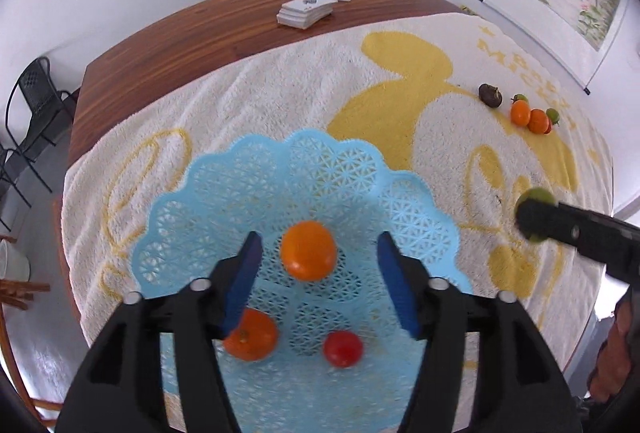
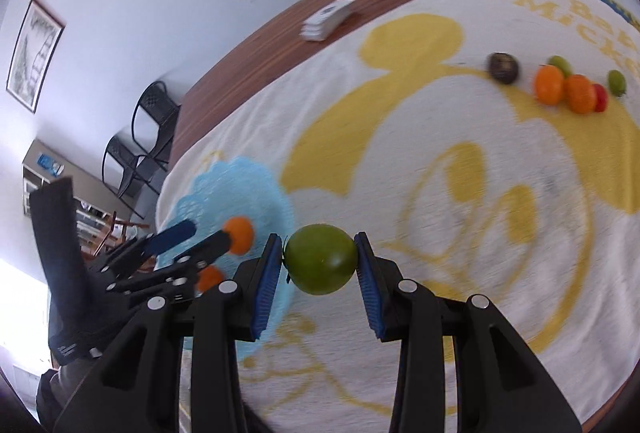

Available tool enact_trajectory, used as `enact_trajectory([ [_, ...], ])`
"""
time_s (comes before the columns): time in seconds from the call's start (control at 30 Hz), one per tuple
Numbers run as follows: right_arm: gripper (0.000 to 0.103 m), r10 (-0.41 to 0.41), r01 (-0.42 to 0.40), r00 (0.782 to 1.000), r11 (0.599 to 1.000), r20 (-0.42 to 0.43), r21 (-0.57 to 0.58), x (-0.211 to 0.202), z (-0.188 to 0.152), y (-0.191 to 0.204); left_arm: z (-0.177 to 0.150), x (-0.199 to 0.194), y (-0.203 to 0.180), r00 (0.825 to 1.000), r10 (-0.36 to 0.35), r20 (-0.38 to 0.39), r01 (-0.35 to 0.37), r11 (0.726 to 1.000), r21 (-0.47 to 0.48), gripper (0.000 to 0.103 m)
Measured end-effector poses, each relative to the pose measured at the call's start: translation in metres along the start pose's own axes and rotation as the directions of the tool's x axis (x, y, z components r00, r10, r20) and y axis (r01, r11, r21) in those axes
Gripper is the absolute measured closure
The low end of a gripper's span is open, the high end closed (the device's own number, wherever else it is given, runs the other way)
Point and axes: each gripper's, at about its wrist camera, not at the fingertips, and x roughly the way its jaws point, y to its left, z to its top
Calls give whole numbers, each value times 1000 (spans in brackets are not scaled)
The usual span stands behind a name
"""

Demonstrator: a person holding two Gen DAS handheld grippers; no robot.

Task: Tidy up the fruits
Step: 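Carry both fruits to the blue basket and open both tools to release, then move both open tools back to the remaining fruits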

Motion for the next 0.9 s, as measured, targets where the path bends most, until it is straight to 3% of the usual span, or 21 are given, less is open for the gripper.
enact_trajectory([
  [0.27, 65, 20, -21, 1000, 999, -17, -48, 21, -12, 50, 4, 4, 27, 1000, 31, 0, -31, 999, -35, 37],
  [0.4, 63, 13, -15, 1000, 997, -25, -71, 32, -12, 60, 8, 0, 37, 999, 45, 25, -44, 998, -41, 29],
  [0.47, 61, 6, -8, 1000, 997, -27, -73, 35, -14, 63, 10, -1, 40, 998, 49, 36, -48, 998, -34, 29],
  [0.57, 44, -2, 0, 1000, 998, -30, -68, 35, -16, 63, 12, -2, 42, 997, 67, 40, -65, 997, -33, 29],
  [0.9, 44, -23, 22, 1000, 998, -4, -53, 21, -22, 41, 18, 4, 16, 998, 40, 42, -41, 999, 25, 29],
])
